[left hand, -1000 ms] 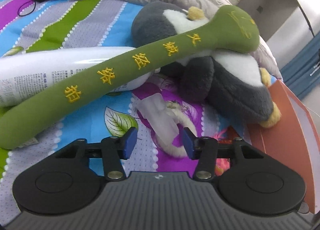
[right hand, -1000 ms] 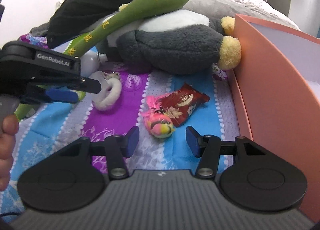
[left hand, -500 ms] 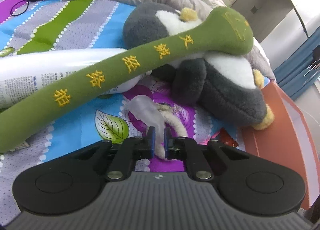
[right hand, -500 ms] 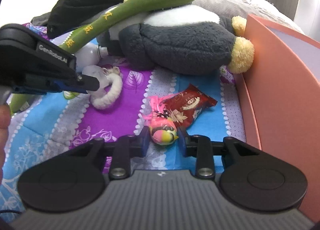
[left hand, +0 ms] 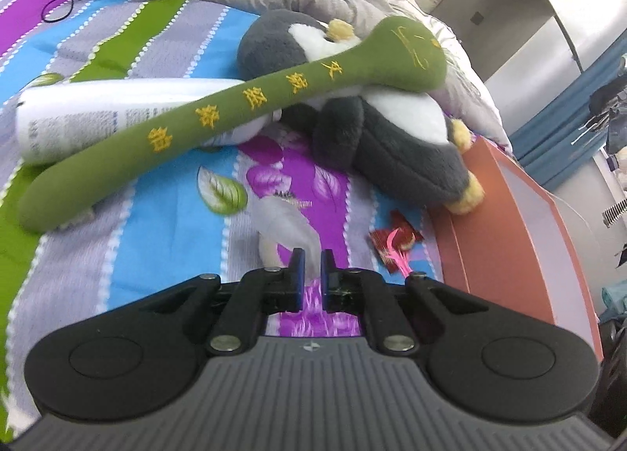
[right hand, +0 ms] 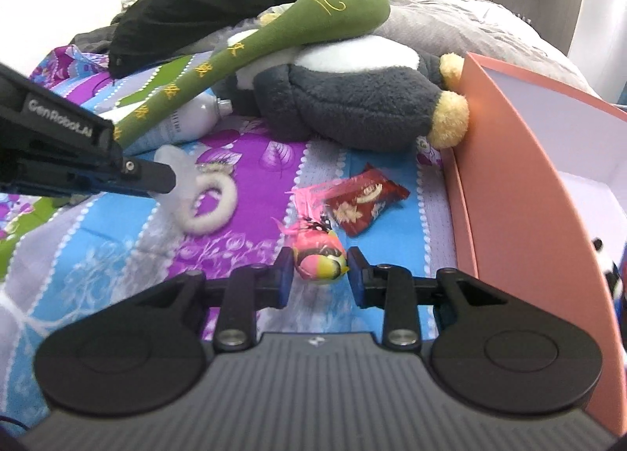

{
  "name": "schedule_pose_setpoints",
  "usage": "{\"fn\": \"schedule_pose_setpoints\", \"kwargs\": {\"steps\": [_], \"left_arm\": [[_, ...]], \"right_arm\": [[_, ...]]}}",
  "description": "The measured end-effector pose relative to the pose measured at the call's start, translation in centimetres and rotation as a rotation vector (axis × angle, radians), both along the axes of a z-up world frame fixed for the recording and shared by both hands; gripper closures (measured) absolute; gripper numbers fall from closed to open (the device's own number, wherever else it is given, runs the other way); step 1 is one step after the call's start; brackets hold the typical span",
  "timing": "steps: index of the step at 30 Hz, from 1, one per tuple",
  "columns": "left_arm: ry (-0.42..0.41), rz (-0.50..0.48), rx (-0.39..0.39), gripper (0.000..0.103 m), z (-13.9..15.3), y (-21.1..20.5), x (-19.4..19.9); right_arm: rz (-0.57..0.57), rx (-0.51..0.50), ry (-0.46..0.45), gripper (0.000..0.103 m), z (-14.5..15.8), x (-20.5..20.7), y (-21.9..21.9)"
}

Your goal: Organize soft objects

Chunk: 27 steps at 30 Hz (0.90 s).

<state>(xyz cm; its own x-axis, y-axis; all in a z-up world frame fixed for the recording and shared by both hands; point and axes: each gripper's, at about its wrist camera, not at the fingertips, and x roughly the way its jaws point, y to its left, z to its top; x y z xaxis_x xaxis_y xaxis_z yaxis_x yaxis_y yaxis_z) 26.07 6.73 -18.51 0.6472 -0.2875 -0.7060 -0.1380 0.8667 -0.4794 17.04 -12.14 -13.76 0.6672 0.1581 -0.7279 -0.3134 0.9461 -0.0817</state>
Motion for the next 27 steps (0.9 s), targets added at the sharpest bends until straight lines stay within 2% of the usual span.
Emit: {"fn": "schedule_pose_setpoints", "kwargs": {"steps": [11,16,21,24,26,27], "left_arm": [[0.059,-0.058,-0.008,0.094,0.4,-0.8,-6.5],[0.124,-0.081,-0.01,0.094,-0.3,-1.5,-8.6],[0.175,-0.111,0.031,0.093,-1.2,-2.6,-10.6],[0.195,-0.096,0.05,0.092,-1.5,-2.6,-11.4],[0.198,-0.082,0.048,0.088,-1.6,-2.5,-11.7],[0.2,-0.073,0.048,0.08,-1.7,-2.5,-11.8]], "right_arm": [[0.016,-0.008,0.015,0.07,1.2,-5.4,-0.7],[0.016,-0.003,0.06,0.07,1.1,-8.1,-1.1],[0.013,0.024,0.121,0.07,0.5,-9.7,-1.4],[0.026,0.024,0.145,0.069,0.2,-10.3,-1.2],[0.034,0.026,0.158,0.068,0.0,-10.4,-1.0],[0.04,0.027,0.161,0.066,-0.1,-10.5,-1.0]]}}
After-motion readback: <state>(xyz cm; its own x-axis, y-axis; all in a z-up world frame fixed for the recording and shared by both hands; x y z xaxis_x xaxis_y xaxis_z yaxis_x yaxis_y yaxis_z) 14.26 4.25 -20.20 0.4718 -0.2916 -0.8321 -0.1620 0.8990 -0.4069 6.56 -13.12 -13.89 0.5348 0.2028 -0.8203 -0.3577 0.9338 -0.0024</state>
